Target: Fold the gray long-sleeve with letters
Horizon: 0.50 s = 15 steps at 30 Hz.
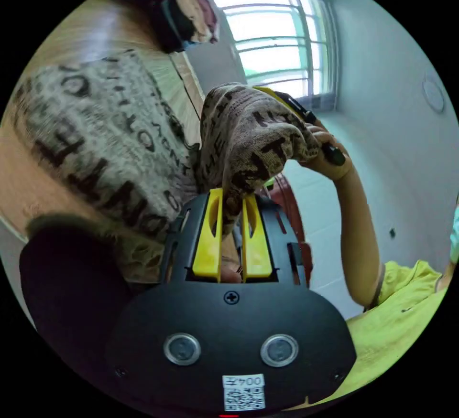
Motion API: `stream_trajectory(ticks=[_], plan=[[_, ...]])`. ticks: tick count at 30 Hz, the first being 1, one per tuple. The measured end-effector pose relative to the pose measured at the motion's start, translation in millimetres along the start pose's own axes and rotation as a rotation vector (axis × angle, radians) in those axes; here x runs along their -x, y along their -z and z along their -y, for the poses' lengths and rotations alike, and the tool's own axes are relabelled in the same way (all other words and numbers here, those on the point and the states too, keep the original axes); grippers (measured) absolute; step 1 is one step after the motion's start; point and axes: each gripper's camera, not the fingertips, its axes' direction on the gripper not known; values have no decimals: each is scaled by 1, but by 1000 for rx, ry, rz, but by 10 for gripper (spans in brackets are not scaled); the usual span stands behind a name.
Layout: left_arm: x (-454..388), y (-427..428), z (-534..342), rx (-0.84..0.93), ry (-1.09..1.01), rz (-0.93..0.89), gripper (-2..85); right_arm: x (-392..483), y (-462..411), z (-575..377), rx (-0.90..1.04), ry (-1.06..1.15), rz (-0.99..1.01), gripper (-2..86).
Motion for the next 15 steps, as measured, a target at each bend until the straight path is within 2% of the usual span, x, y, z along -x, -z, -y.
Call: stream_trajectory(ticks=[5, 8, 11, 15], plan=[[22, 37, 6, -89, 149, -33, 70, 20, -93, -13, 16, -36, -20, 62], [20, 43, 6, -107, 216, -73, 76, 40, -129, -31, -11, 57, -26, 81], [8, 45, 3, -114, 236, -57, 79, 71, -136, -54, -26, 188, -8, 71], [-10, 49, -14, -131, 275, -80, 81, 113, -89, -110, -159, 510, -19, 19]])
